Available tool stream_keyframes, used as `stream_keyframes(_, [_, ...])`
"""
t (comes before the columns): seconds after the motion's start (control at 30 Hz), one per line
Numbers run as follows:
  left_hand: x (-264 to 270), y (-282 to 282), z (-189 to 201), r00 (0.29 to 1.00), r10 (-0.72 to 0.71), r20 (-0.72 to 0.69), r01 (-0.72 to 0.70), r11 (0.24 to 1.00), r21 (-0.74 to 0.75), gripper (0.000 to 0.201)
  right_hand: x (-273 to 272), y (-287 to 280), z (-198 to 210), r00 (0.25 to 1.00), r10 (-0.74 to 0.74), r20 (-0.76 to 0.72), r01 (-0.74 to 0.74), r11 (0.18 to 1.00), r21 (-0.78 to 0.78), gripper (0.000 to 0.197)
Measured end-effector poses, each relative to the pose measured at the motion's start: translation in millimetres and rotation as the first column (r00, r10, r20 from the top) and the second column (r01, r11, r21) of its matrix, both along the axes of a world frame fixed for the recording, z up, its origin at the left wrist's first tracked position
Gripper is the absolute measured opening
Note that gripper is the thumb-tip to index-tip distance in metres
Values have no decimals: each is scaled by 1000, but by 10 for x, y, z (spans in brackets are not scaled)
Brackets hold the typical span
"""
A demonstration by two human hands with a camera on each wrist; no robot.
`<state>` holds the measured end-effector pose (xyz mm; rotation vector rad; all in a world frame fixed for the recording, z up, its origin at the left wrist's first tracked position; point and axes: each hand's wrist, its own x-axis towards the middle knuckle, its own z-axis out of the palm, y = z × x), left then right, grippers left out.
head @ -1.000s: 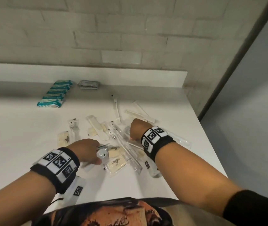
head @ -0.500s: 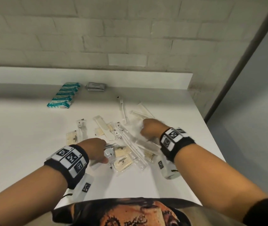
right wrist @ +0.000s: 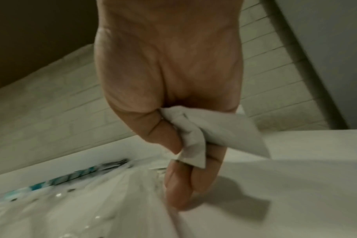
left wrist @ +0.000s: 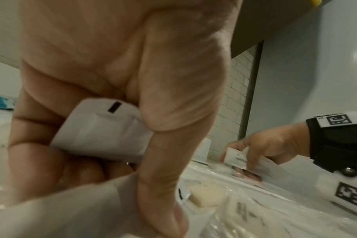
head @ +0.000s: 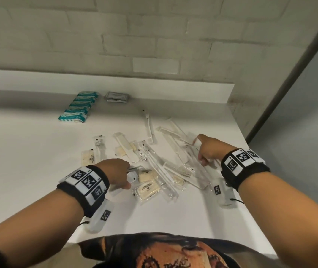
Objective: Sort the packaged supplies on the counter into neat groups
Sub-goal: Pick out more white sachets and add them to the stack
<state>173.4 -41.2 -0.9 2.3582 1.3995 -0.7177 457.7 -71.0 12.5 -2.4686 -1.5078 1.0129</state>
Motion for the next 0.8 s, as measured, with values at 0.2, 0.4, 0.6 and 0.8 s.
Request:
stream_keyframes(0.2, [-115, 9, 94, 944, 168, 283, -174, 985, -7, 26, -459, 190, 4, 921, 378, 96, -385, 920, 67, 34])
stream_keyframes(0.4, [-643, 270, 266, 437, 572, 694, -561, 776, -287, 15, -859, 205, -120, 828, 536, 163, -539, 842, -25, 35])
stream_keyframes(0.6, [-943, 429, 119, 590, 555, 587, -627, 773, -100, 20, -842, 319, -54, 825, 463, 326, -487, 873, -7, 41])
stream_keyframes(0.8, [-826, 378, -44, 917, 250, 312, -253, 967, -30, 36, -977, 297, -127, 858, 372, 355, -376, 924, -61, 32])
